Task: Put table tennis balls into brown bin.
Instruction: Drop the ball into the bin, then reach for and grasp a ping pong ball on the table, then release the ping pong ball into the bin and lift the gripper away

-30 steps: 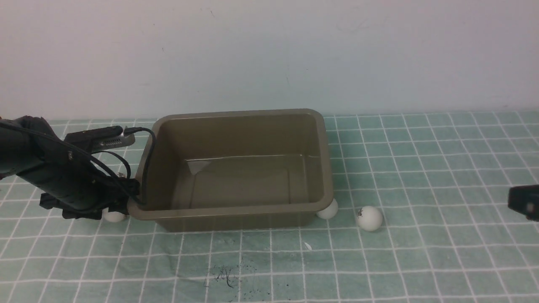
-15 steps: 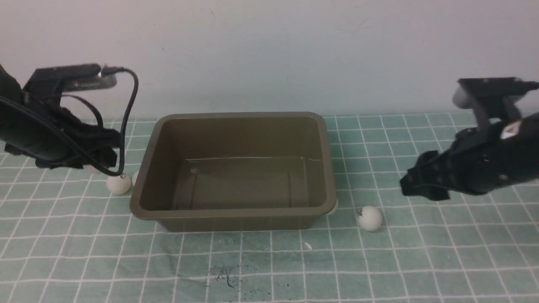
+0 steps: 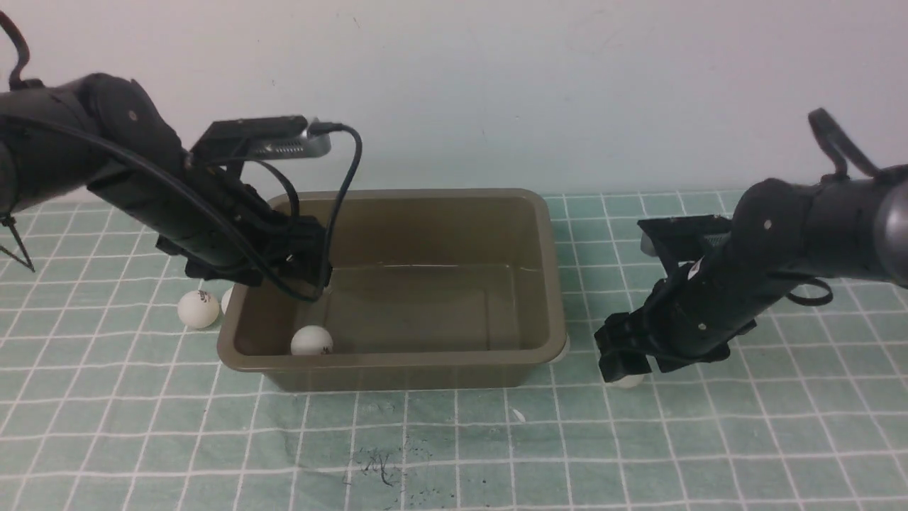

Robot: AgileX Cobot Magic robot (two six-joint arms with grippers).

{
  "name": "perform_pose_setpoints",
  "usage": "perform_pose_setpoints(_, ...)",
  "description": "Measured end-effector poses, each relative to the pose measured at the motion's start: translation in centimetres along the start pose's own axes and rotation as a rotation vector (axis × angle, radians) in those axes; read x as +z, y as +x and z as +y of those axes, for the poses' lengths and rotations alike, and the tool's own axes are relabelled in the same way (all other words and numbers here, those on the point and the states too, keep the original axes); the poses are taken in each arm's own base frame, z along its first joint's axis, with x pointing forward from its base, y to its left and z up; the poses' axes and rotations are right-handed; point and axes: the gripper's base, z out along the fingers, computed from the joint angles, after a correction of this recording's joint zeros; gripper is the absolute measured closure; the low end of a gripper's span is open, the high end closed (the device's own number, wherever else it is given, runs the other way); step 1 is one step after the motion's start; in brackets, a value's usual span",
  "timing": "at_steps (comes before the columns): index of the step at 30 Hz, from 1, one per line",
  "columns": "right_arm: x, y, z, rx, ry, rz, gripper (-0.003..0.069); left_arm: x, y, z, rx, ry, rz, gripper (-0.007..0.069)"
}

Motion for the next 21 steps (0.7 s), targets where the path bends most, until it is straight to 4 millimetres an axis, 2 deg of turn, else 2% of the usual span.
perform_pose_setpoints(1, 0.1, 0.0, 0.0, -0.001, 0.001, 0.002, 0.0211, -0.4, -0.3, 0.1, -0.008, -0.004, -0.007, 0.0068)
perform_pose_setpoints(2, 0.2, -0.3, -0.1, -0.021, 0.008, 0.014, 0.0305, -1.4, -1.0, 1.0, -0.041, -0.027, -0.020, 0.0140)
perform_pose_setpoints(4, -0.9, -0.8, 0.0, -0.043, 0.017, 0.015, 0.0298, -2.9, -1.6, 2.9, -0.078, -0.079, -0.024, 0.0309)
perform_pose_setpoints(5, -1.1, -0.9, 0.0, -0.045, 0.018, 0.015, 0.0298, -3.0, -1.7, 2.9, -0.075, -0.084, -0.027, 0.0309)
perform_pose_setpoints(6, -2.6, -1.4, 0.2, -0.049, 0.018, 0.006, 0.0297, -4.0, -1.6, 5.2, -0.107, -0.141, -0.024, 0.0484)
perform_pose_setpoints(7, -3.2, -1.5, 0.3, -0.048, 0.015, 0.001, 0.0297, -4.1, -1.6, 5.7, -0.118, -0.152, -0.022, 0.0512)
perform_pose_setpoints(8, -6.3, -2.3, 1.1, -0.042, -0.019, -0.037, 0.0297, -4.4, -1.3, 8.0, -0.164, -0.188, -0.011, 0.0587)
perform_pose_setpoints(9, -6.9, -2.3, 1.3, -0.037, -0.030, -0.043, 0.0297, -4.4, -1.2, 8.7, -0.180, -0.196, -0.010, 0.0599)
perform_pose_setpoints(11, -10.2, -3.3, 3.6, -0.037, -0.123, -0.123, 0.0297, -3.7, -0.8, 10.5, -0.211, -0.213, 0.016, 0.0620)
perform_pose_setpoints(14, -11.9, -4.6, 6.6, -0.135, -0.191, -0.207, 0.0297, -1.9, -0.6, 11.3, -0.170, -0.209, 0.056, 0.0611)
perform_pose_setpoints(15, -11.6, -5.2, 8.3, -0.194, -0.217, -0.226, 0.0297, -0.7, -0.5, 11.5, -0.135, -0.198, 0.075, 0.0575)
perform_pose_setpoints(16, -11.5, -5.4, 8.5, -0.199, -0.220, -0.229, 0.0297, -0.4, -0.5, 11.6, -0.129, -0.196, 0.081, 0.0569)
perform_pose_setpoints(17, -10.9, -6.1, 9.6, -0.228, -0.234, -0.232, 0.0297, 0.7, -0.5, 11.6, -0.114, -0.187, 0.090, 0.0518)
perform_pose_setpoints(18, -10.9, -6.1, 9.6, -0.228, -0.234, -0.232, 0.0297, 0.7, -0.5, 11.6, -0.112, -0.185, 0.090, 0.0509)
perform_pose_setpoints(19, -10.4, -7.0, 10.3, -0.242, -0.243, -0.235, 0.0284, 1.7, -0.5, 11.6, -0.108, -0.179, 0.094, 0.0440)
perform_pose_setpoints(21, -9.9, -7.8, 10.5, -0.240, -0.246, -0.233, 0.0237, 2.9, -0.5, 11.5, -0.100, -0.174, 0.091, 0.0324)
